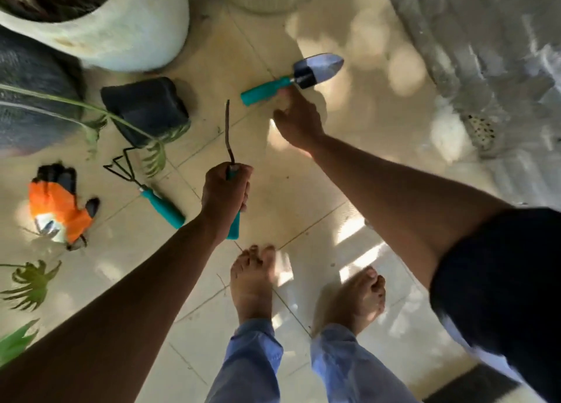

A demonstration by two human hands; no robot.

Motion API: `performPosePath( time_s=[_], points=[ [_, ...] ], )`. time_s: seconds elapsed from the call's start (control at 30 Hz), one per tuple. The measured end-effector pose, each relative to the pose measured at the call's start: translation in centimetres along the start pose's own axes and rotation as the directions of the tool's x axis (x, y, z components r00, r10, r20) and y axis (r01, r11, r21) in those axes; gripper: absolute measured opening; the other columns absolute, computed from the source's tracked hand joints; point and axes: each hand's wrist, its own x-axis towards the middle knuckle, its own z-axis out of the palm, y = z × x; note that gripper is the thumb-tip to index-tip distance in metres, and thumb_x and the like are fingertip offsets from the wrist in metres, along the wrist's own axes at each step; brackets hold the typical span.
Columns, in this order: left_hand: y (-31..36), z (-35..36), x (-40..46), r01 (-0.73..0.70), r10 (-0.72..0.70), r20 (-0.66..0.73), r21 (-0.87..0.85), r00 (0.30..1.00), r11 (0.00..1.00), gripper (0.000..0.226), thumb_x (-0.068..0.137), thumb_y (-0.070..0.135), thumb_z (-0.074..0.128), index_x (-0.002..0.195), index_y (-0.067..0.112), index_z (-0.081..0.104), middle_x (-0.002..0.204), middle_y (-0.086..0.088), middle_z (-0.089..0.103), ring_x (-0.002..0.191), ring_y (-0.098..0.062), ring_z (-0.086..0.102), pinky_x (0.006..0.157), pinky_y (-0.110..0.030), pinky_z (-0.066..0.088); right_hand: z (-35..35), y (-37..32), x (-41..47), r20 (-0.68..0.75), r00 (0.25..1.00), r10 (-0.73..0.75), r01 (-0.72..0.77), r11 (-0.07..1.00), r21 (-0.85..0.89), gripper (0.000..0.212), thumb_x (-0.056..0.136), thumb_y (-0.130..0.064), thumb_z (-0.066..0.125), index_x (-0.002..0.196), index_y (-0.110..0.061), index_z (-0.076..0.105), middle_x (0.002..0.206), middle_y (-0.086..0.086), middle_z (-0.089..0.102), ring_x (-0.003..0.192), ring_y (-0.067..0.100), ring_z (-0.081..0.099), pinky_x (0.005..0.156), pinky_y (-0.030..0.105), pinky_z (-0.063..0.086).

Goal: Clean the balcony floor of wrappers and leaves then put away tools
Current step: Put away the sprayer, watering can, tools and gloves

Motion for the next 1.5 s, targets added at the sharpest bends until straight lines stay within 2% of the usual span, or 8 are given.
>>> performPosePath(
  time_s=[0.17, 0.47, 0.57, 0.7, 0.9, 1.07, 1.2, 1.5],
  points=[
    [-1.5, -1.6, 1.2, 0.030, -0.031, -0.030, -0.013, 0.999, 0.999, 0.009, 0.095, 0.017, 0.065, 0.086, 0.015, 0.063, 0.053, 0.006, 0.050, 0.046, -0.008, 0.042, 0.043, -0.022, 0.038, 3.7, -1.6, 4.2, -0.011, 1.000, 0.008, -0.008, 0.998, -0.063, 0.053, 0.102, -0.031, 0.050, 0.153, -0.031, 0.039, 0.141, 0.013, 0.058, 0.125, 0.036, 0.057, 0.100, 0.038, 0.045],
    [-1.9, -2.6, -0.7, 0.095, -0.104, -0.075, -0.112, 0.992, 0.989, 0.009, 0.094, 0.018, 0.065, 0.085, 0.016, 0.064, 0.055, 0.004, 0.050, 0.048, -0.010, 0.042, 0.046, -0.025, 0.038, 3.4, -2.1, 1.0, -0.171, 0.971, 0.166, -0.154, 0.985, 0.080, 0.017, 0.098, -0.023, 0.051, 0.110, -0.018, 0.062, 0.108, 0.005, 0.065, 0.106, 0.031, 0.064, 0.077, 0.029, 0.044],
    [-0.8, -2.2, -3.0, 0.118, -0.131, -0.081, -0.148, 0.988, 0.982, 0.005, 0.094, 0.019, 0.066, 0.091, 0.015, 0.066, 0.054, 0.006, 0.049, 0.047, -0.010, 0.042, 0.045, -0.024, 0.037, 1.5, -2.7, -4.1, -0.074, 0.968, 0.238, -0.204, 0.927, 0.316, 0.037, 0.094, -0.016, 0.060, 0.128, -0.023, 0.046, 0.109, -0.005, 0.058, 0.091, 0.030, 0.070, 0.074, 0.045, 0.063],
    [1.4, -1.8, -7.4, 0.114, -0.129, -0.085, -0.163, 0.988, 0.980, 0.011, 0.094, 0.023, 0.066, 0.095, 0.012, 0.068, 0.057, 0.005, 0.052, 0.049, -0.010, 0.044, 0.045, -0.024, 0.039, -2.5, -3.9, -12.2, 0.103, 0.955, 0.278, -0.292, 0.820, 0.493, 0.051, 0.095, -0.005, 0.065, 0.129, -0.021, 0.031, 0.111, 0.009, 0.061, 0.103, 0.032, 0.069, 0.084, 0.053, 0.062],
    [3.9, -2.0, -15.5, 0.071, -0.092, -0.121, -0.167, 0.988, 0.983, 0.012, 0.094, 0.028, 0.066, 0.092, 0.018, 0.072, 0.057, 0.007, 0.057, 0.050, -0.011, 0.049, 0.050, -0.025, 0.041, -8.9, -6.3, -21.7, 0.358, 0.904, 0.233, -0.384, 0.811, 0.441, 0.033, 0.096, -0.001, 0.065, 0.128, -0.004, 0.057, 0.122, 0.022, 0.067, 0.113, 0.038, 0.068, 0.088, 0.052, 0.060],
    [4.3, -3.1, -23.8, 0.015, -0.065, -0.199, -0.240, 0.978, 0.971, 0.014, 0.099, 0.022, 0.062, 0.092, 0.018, 0.073, 0.059, 0.002, 0.058, 0.044, -0.008, 0.050, 0.044, -0.022, 0.042, -12.9, -10.3, -29.1, 0.485, 0.852, 0.195, -0.430, 0.789, 0.438, 0.020, 0.097, -0.005, 0.050, 0.116, -0.007, 0.052, 0.092, 0.012, 0.060, 0.074, 0.025, 0.065, 0.067, 0.042, 0.058],
    [3.0, -4.2, -30.2, 0.046, -0.144, -0.273, -0.336, 0.951, 0.941, 0.018, 0.094, 0.038, 0.064, 0.086, 0.027, 0.075, 0.061, 0.002, 0.060, 0.046, -0.010, 0.054, 0.048, -0.028, 0.047, -12.6, -12.4, -33.7, 0.498, 0.853, 0.156, -0.332, 0.899, 0.287, 0.004, 0.097, -0.015, 0.049, 0.099, -0.015, 0.053, 0.073, 0.003, 0.055, 0.053, 0.014, 0.051, 0.047, 0.025, 0.042],
    [-6.6, -10.9, -40.1, 0.017, -0.364, -0.368, -0.683, 0.856, 0.731, 0.018, 0.104, 0.014, 0.054, 0.096, 0.012, 0.071, 0.064, -0.003, 0.049, 0.047, -0.012, 0.045, 0.040, -0.022, 0.037, -1.9, -17.9, -43.4, 0.673, 0.740, 0.022, -0.048, 0.999, 0.019, 0.021, 0.104, -0.026, 0.051, 0.085, -0.017, 0.047, 0.064, 0.002, 0.048, 0.046, 0.014, 0.040, 0.040, 0.022, 0.035]
  ],
)
